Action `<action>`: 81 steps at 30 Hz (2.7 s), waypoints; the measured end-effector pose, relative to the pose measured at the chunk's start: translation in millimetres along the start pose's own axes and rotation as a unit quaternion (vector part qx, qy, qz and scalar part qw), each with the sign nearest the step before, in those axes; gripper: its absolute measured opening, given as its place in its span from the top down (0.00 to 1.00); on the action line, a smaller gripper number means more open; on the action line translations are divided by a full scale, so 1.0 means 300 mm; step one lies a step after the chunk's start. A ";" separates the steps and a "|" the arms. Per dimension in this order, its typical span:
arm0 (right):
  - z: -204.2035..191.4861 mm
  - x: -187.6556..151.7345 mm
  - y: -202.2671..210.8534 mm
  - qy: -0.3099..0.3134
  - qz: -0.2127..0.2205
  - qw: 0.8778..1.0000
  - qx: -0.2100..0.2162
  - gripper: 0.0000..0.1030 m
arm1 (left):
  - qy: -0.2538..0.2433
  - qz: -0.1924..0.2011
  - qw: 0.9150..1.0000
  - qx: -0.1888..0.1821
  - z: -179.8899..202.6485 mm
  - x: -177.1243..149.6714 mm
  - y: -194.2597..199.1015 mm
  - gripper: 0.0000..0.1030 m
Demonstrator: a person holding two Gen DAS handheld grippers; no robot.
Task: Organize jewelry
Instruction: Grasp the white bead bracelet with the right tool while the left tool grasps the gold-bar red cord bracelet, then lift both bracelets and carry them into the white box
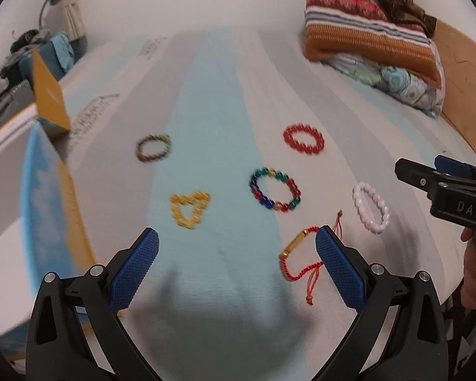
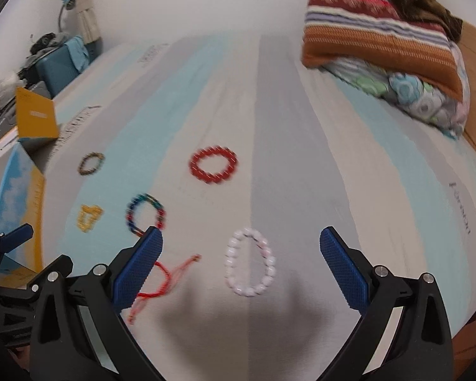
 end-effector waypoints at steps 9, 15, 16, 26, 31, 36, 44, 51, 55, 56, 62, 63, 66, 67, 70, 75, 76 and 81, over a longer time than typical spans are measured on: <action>0.101 -0.108 -0.137 -0.022 -0.043 0.999 -0.014 0.08 | -0.006 -0.041 0.999 0.000 0.040 -0.110 -0.167 0.07; 0.122 -0.169 -0.212 -0.024 -0.067 0.997 -0.018 0.19 | -0.014 -0.054 0.998 0.010 0.049 -0.156 -0.230 0.11; 0.123 -0.173 -0.220 -0.023 -0.070 0.997 -0.018 0.23 | -0.018 -0.054 0.998 0.012 0.051 -0.160 -0.234 0.12; 0.088 -0.209 -0.256 -0.002 -0.082 0.997 -0.003 0.59 | -0.024 -0.061 0.998 -0.003 0.073 -0.156 -0.231 0.48; 0.067 -0.211 -0.252 0.003 -0.084 0.996 0.007 0.81 | -0.019 -0.066 0.998 -0.009 0.069 -0.153 -0.227 0.73; 0.071 -0.214 -0.250 0.000 -0.085 0.996 0.005 0.88 | -0.014 -0.076 0.997 -0.019 0.066 -0.150 -0.226 0.90; 0.077 -0.205 -0.225 -0.004 -0.081 0.997 0.006 0.90 | 0.000 -0.082 0.996 -0.026 0.051 -0.137 -0.212 0.93; 0.074 -0.176 -0.183 -0.006 -0.064 0.998 0.009 0.90 | -0.001 -0.082 0.996 -0.024 0.049 -0.128 -0.190 0.93; 0.060 -0.156 -0.163 -0.003 -0.055 0.998 0.013 0.90 | 0.002 -0.079 0.997 -0.021 0.043 -0.114 -0.174 0.93; 0.056 -0.152 -0.156 -0.003 -0.052 0.999 0.014 0.90 | 0.002 -0.078 0.997 -0.020 0.040 -0.109 -0.166 0.93; 0.031 -0.119 -0.119 -0.001 -0.035 0.999 0.020 0.90 | 0.001 -0.068 0.998 -0.014 0.030 -0.072 -0.125 0.93; 0.027 -0.115 -0.115 -0.001 -0.034 0.999 0.021 0.90 | 0.000 -0.066 0.998 -0.013 0.029 -0.066 -0.119 0.93; 0.015 -0.100 -0.101 0.000 -0.026 0.999 0.022 0.90 | -0.001 -0.059 0.998 -0.004 0.015 -0.053 -0.104 0.93; 0.012 -0.098 -0.099 0.001 -0.025 0.999 0.022 0.90 | 0.001 -0.059 0.998 -0.002 0.010 -0.049 -0.101 0.93; 0.006 -0.088 -0.088 0.001 -0.021 1.000 0.022 0.90 | 0.003 -0.055 0.998 0.001 -0.002 -0.033 -0.086 0.93; -0.004 -0.075 -0.067 0.001 -0.015 1.000 0.019 0.90 | 0.003 -0.048 0.999 0.006 -0.017 -0.008 -0.060 0.93; -0.006 -0.071 -0.063 0.001 -0.014 1.000 0.019 0.90 | 0.003 -0.046 0.999 0.007 -0.022 0.000 -0.053 0.93; -0.015 -0.052 -0.039 0.002 -0.009 1.000 0.017 0.90 | 0.004 -0.042 0.999 0.009 -0.027 0.022 -0.033 0.93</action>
Point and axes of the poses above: each gripper's, at about its wrist camera, not at the fingertips, and y roughly against the way its jaws point, z to its right, x to its top, the point moved 1 cm from there along -y, roughly the way its jaws point, and after that the axes turned 11 degrees about z, right-handed, at the moved point
